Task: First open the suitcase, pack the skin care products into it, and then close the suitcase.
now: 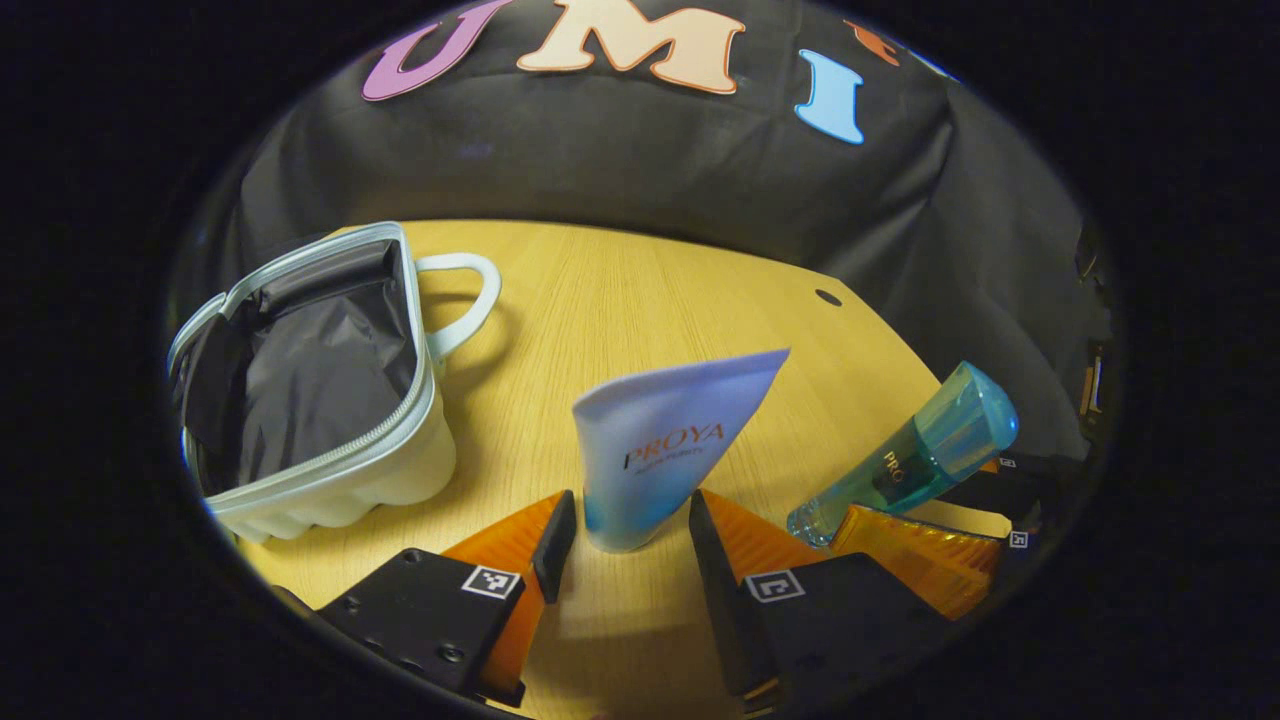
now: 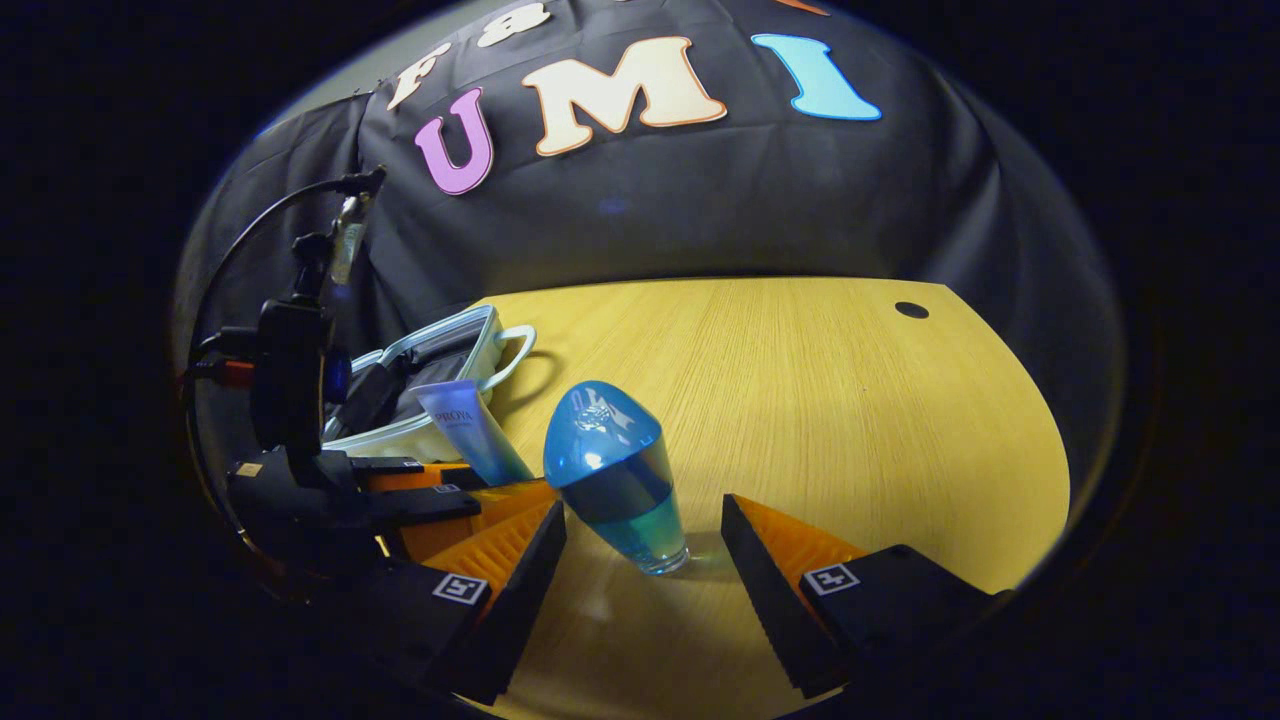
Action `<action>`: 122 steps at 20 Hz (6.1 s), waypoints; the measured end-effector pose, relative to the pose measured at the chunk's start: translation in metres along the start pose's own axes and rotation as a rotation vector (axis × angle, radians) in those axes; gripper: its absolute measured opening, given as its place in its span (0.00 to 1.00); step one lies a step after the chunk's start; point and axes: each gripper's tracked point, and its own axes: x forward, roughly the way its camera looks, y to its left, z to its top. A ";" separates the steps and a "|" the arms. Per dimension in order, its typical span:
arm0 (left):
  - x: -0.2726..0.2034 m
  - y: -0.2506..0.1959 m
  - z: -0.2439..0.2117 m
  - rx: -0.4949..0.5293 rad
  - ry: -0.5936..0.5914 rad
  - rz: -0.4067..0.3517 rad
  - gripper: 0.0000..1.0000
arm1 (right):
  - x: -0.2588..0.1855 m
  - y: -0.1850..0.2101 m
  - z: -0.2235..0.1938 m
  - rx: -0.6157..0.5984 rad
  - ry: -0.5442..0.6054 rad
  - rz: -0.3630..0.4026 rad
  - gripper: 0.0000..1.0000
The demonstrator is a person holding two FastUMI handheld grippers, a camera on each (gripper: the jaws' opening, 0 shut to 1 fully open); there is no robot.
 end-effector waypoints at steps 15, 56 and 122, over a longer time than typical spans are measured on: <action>-0.031 -0.003 0.020 -0.069 -0.021 0.004 0.38 | 0.019 -0.005 -0.009 -0.019 -0.003 -0.016 0.52; -0.132 0.226 0.084 -0.240 0.058 0.194 0.96 | 0.061 0.228 0.089 -0.047 0.031 0.171 0.38; -0.287 0.509 -0.004 -0.822 -0.141 0.448 0.00 | -0.043 0.137 0.163 -0.161 -0.170 -0.138 0.94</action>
